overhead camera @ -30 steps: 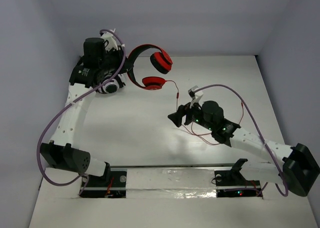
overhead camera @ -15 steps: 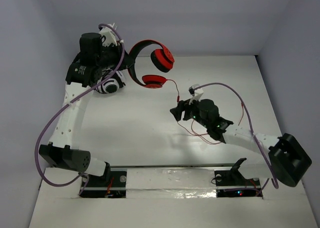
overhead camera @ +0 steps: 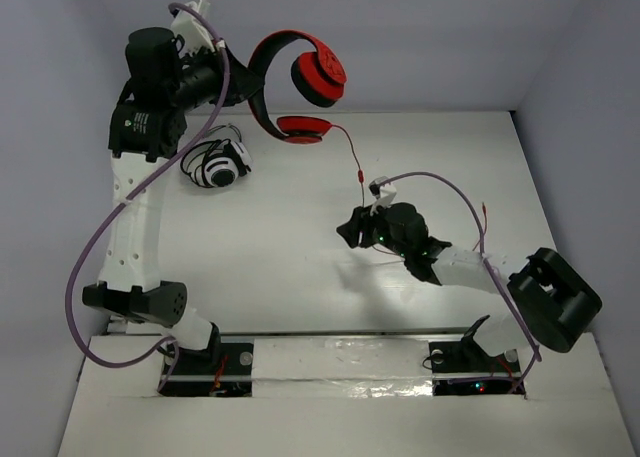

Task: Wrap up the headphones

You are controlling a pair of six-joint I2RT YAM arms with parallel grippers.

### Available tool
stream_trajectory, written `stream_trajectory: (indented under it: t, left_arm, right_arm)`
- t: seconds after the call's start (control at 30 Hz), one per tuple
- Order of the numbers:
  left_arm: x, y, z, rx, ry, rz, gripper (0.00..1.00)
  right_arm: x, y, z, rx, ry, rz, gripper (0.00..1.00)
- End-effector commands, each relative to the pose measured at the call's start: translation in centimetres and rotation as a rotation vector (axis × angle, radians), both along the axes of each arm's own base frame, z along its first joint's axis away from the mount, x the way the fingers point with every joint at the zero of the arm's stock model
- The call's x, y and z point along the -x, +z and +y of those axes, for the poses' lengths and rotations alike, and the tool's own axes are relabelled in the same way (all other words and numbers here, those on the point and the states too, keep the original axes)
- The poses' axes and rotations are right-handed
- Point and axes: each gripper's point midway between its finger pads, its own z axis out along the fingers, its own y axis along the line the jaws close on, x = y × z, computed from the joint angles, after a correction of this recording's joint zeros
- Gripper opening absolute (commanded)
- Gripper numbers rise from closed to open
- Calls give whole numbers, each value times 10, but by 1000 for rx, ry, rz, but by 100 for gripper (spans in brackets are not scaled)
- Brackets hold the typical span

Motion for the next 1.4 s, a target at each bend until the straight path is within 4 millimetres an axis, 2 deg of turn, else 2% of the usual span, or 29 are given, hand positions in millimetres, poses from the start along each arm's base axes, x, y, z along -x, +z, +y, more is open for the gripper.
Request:
stream_trajectory:
  t: [0.0, 0.07, 0.1, 0.17, 0.23, 0.33, 0.4, 0.43, 0.5, 0.53, 0.57, 0.6, 0.63, 0.67, 0.7, 0.73, 0.8, 0.83, 0.9, 0.93, 1.03, 1.07, 1.13, 1.17, 1.2, 1.23, 1.27, 1.3, 1.37]
  left_arm:
    - [9, 54, 13, 104, 8, -114, 0]
    - [6, 60, 19, 118, 26, -127, 0]
    - [2, 60, 21, 120, 29, -124, 0]
    - [-2, 59, 25, 134, 35, -119, 0]
    - [-3, 61, 27, 148, 40, -133, 0]
    - [-2, 67, 35, 160, 63, -149, 0]
    - [-6, 66, 41, 162, 83, -147, 0]
    - [-11, 60, 44, 157, 107, -137, 0]
    - [-17, 50, 51, 148, 155, -122, 0]
    - [-27, 28, 52, 144, 169, -87, 0]
    - [-29, 20, 54, 140, 184, -81, 0]
    - [-28, 13, 57, 133, 201, -77, 0]
    - [-37, -12, 64, 113, 243, -42, 0]
    - [-40, -23, 67, 108, 263, -31, 0]
    - [-39, -30, 71, 102, 287, -28, 0]
    - [-46, -53, 77, 90, 328, 1, 0]
    - [-47, -68, 81, 93, 360, 14, 0]
    - [-49, -87, 76, 109, 337, 36, 0]
    - [-47, -99, 66, 178, 297, 69, 0]
    - [-47, -103, 64, 180, 288, 70, 0]
    - [-48, -115, 65, 173, 300, 96, 0]
    - [-47, -126, 67, 169, 309, 115, 0]
    - [-46, -130, 67, 169, 327, 115, 0]
    - [-46, -142, 68, 169, 338, 133, 0]
    - [-47, -145, 72, 170, 364, 135, 0]
    - [-46, -153, 68, 178, 365, 145, 0]
    - [-46, -154, 65, 182, 370, 144, 0]
    - [-44, -158, 55, 176, 359, 148, 0]
    - [-46, -169, 55, 152, 424, 153, 0]
  right_arm:
    - [-5, 20, 0, -85, -25, -51, 56]
    - [-5, 20, -7, -88, -58, -44, 57]
    - [-5, 28, -8, -103, -64, -60, 57]
    - [-1, 21, -12, -95, -70, -45, 56]
    - [-1, 16, -11, -89, -69, -24, 45]
    - [5, 11, -8, -123, -58, 7, 43]
    - [13, 9, -8, -149, -38, 27, 33]
    - [16, 14, -8, -175, -38, 33, 23]
    - [22, 12, -9, -177, -25, 58, 13]
    - [23, 13, -10, -175, -28, 68, 6]
    - [27, 10, -13, -145, -32, 96, 4]
    - [23, 20, -13, -138, -39, 87, 3]
    - [21, 23, -15, -119, -55, 90, 0]
    - [25, 17, -20, -74, -65, 133, 0]
    - [21, 30, -17, -76, -63, 127, 0]
    - [22, 29, -18, -66, -70, 147, 0]
    - [18, 17, -26, -13, -128, 190, 0]
    - [18, 20, -19, -10, -116, 190, 0]
    - [15, 4, -12, 68, -146, 224, 0]
    - [14, 4, -4, 75, -131, 223, 0]
    - [12, -13, 0, 184, -162, 253, 0]
    - [12, -5, 8, 189, -154, 239, 0]
    - [16, -1, 19, 212, -132, 222, 0]
    - [22, -6, 24, 241, -111, 234, 0]
    - [31, 6, 43, 236, -60, 216, 0]
    - [38, 6, 52, 255, -27, 212, 0]
    - [45, 0, 58, 295, -5, 217, 0]
    - [60, 12, 78, 295, 49, 190, 0]
    - [73, 18, 91, 328, 85, 170, 0]
